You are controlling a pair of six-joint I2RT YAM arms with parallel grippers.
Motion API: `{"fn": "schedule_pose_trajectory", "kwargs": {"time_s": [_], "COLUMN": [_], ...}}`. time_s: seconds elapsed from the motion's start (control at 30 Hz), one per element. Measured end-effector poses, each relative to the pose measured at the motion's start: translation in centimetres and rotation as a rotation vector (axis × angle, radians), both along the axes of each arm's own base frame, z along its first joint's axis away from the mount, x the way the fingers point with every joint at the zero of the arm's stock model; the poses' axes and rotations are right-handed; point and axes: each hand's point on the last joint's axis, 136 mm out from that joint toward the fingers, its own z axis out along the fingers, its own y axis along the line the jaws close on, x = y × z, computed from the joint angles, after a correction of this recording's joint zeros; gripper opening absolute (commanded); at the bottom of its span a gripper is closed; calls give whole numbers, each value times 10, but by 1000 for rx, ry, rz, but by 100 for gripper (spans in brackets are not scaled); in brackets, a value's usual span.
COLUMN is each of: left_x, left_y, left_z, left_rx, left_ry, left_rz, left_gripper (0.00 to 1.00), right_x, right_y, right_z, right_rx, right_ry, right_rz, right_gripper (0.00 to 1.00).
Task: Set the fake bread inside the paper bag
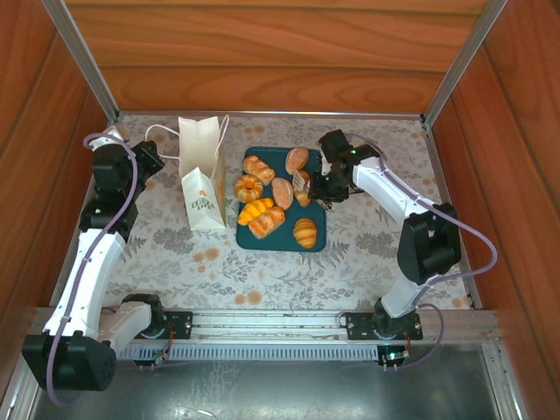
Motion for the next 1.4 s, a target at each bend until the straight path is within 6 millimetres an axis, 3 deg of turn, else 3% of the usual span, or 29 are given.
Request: {"fn": "schedule_pose_trajectory", "kwargs": {"time_s": [0.4, 0.67, 0.97, 1.1, 1.4], "left_x": [-1, -1, -2, -2, -2], "left_y": [0, 0, 0, 0, 0], "left_z": [0, 1, 3, 3, 3], "left_rx": [-4, -7, -7, -8, -11], "left_ry": [-1, -3, -9, -9, -8], "left_rz": [1, 1, 1, 1, 2], "left_gripper": [0, 0, 0, 0, 0], "right_x": [2, -2, -18, -24, -45], "right_y": [3, -3, -13, -8, 56], "right_z": [-7, 18, 80, 108, 219], "right_rx": [2, 18, 94, 144, 342], "right_ry": [13, -47, -185, -231, -457], "right_rz": [-1, -23, -57, -51, 106], "right_gripper": [32, 26, 24, 24, 24]}}
